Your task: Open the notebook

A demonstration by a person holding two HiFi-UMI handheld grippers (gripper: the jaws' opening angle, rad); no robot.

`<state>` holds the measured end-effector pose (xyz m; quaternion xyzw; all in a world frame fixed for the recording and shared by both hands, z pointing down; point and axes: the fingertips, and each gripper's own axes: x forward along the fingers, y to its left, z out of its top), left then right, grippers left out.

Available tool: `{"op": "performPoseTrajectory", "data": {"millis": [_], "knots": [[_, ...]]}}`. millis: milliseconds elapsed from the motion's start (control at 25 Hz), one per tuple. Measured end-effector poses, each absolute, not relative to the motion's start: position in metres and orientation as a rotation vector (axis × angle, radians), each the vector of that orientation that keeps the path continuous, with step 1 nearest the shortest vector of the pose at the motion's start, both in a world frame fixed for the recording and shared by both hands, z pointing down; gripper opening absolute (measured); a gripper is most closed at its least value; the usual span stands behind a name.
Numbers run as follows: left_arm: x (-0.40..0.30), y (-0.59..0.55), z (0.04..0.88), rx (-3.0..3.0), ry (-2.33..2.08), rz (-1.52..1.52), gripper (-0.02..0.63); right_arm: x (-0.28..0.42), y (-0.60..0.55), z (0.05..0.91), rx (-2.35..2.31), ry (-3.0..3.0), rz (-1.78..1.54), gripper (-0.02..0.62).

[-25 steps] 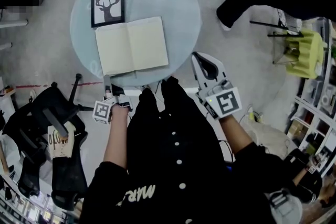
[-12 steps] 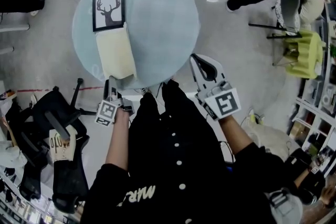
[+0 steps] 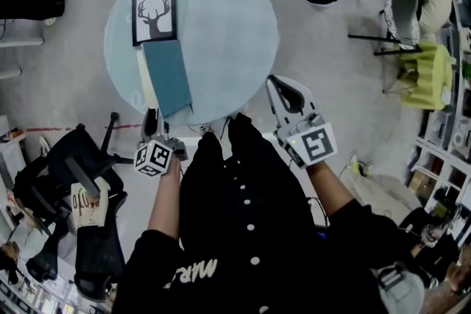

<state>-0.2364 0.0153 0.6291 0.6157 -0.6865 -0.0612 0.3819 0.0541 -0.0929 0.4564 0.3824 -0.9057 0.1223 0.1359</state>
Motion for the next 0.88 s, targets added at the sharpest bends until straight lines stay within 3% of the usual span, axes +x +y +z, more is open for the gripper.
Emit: {"op": "performPoseTrajectory", "data": {"millis": [240, 480, 880], "knots": [[-0.224, 0.008, 0.617, 1.663, -1.767, -0.06, 0.189, 0.055, -0.095, 0.446, 1.12, -2.631, 0.338, 0.003], [-0.218, 0.005, 0.577, 1.828, -1.979, 0.272, 0.195, 0.056, -0.097, 0.439, 1.13, -2.64, 0.317, 0.003], [-0.166, -0.023, 0.58, 2.039, -1.706, 0.191, 0.187, 0.044, -0.093, 0.447, 1.076, -2.65, 0.325, 0.003]]}}
